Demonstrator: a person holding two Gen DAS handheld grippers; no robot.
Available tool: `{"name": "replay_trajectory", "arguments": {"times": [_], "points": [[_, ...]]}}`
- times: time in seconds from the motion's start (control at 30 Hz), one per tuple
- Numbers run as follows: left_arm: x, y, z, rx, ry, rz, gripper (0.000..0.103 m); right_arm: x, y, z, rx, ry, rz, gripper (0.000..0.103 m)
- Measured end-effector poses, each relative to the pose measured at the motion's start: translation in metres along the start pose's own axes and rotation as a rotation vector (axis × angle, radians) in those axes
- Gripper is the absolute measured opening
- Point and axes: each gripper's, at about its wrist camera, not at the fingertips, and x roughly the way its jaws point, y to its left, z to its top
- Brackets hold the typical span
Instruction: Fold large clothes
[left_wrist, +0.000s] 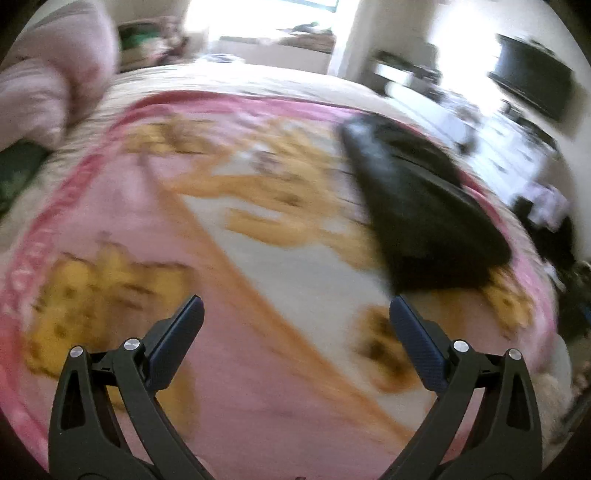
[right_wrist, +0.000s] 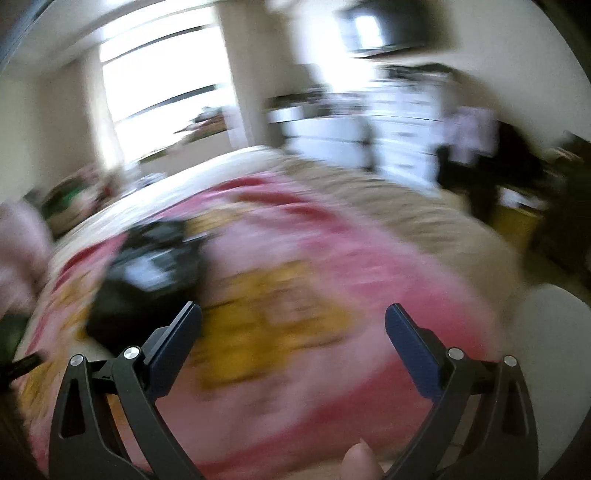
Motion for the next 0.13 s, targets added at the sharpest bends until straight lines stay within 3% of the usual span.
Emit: {"name": "replay_trajectory", "arguments": {"times": [0.03,0.13], "points": [[0.001,0.020,0.009,-0.027,-0.003,0.047,0.094,0.007,-0.024,0.004,0.032,0.005,-0.058,0.099],[0.004,0.089,0.035,-0.109,-0.017,0.178,0.094,0.040,-0.130,0.008,0.174,0.074,-0.342,0.099]]}}
